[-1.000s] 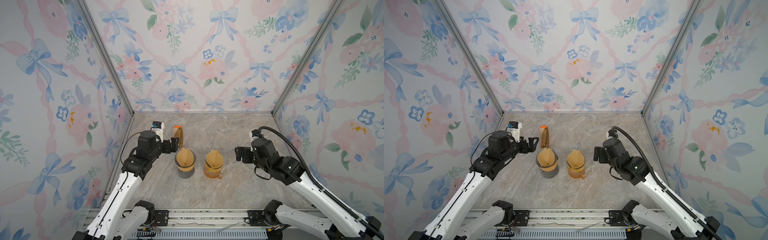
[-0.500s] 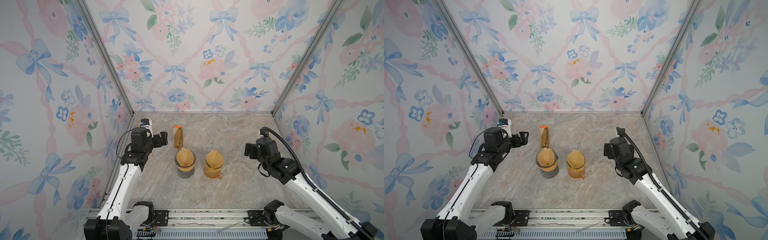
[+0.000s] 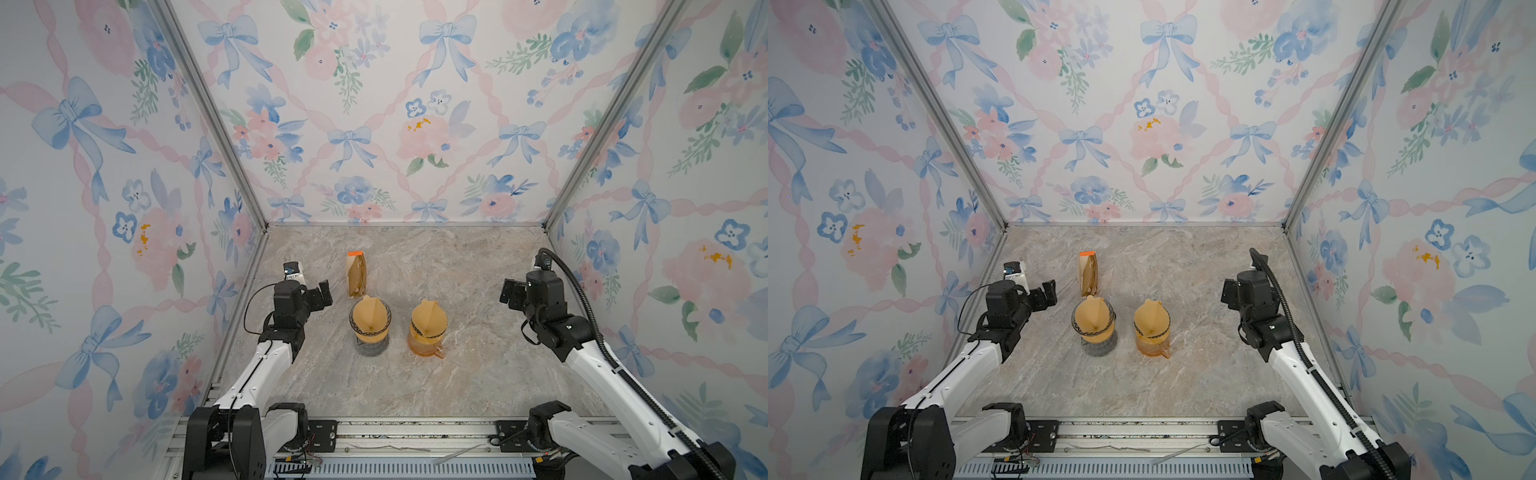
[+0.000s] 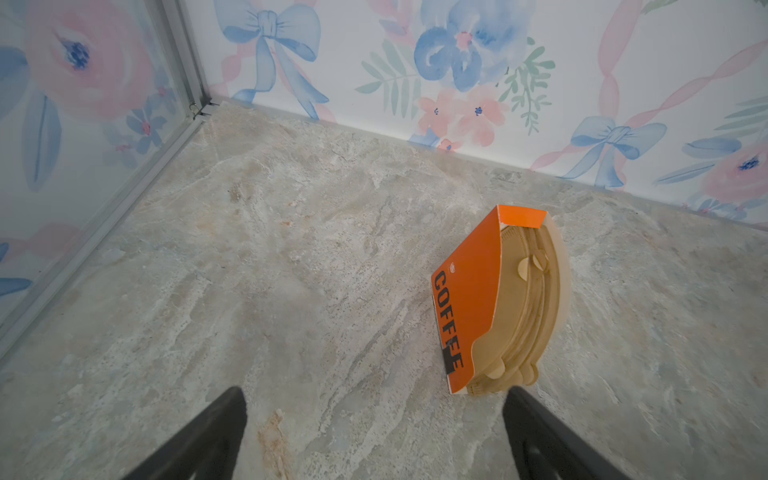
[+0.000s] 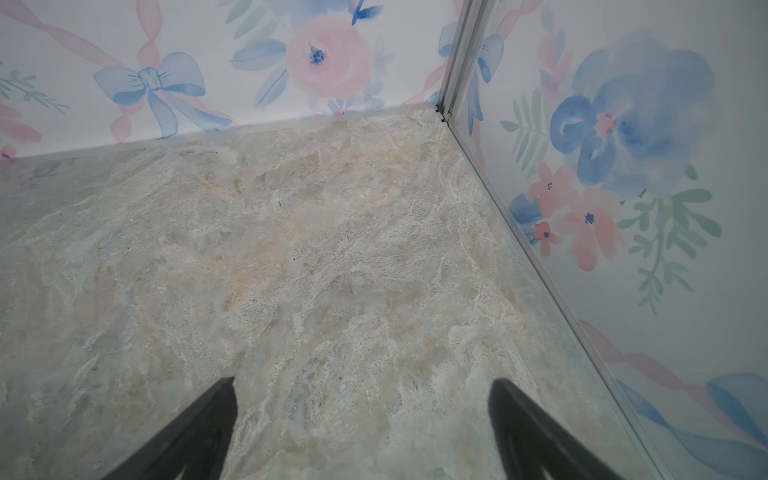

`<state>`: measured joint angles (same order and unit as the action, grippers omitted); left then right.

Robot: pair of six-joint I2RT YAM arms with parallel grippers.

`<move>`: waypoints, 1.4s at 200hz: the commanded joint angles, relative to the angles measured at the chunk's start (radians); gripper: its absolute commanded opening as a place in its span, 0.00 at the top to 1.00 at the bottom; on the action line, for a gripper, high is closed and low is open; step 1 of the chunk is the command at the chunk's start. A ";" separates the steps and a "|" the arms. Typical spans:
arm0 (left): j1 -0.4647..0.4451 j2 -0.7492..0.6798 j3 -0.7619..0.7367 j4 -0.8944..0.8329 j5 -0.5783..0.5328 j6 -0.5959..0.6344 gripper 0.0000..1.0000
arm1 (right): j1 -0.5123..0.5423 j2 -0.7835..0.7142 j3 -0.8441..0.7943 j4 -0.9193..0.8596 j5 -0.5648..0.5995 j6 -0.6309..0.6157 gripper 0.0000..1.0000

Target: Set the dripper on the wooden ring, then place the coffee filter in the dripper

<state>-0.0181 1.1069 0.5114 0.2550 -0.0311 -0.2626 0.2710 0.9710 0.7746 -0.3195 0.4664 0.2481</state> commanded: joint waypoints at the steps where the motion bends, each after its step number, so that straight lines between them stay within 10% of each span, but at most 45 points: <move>1: 0.006 0.026 -0.037 0.117 -0.060 0.042 0.02 | -0.013 0.001 -0.041 0.079 -0.009 -0.051 0.04; 215: -0.040 0.474 -0.324 1.089 -0.062 0.277 0.02 | -0.023 0.079 -0.316 0.604 -0.018 -0.221 0.04; 280: -0.036 0.467 -0.297 1.017 -0.046 0.278 0.02 | -0.036 0.192 -0.393 0.841 -0.015 -0.257 0.04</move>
<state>-0.0528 1.5665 0.1970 1.2579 -0.0982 -0.0040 0.2424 1.1118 0.3996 0.3965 0.4522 0.0319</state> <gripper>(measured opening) 0.982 0.963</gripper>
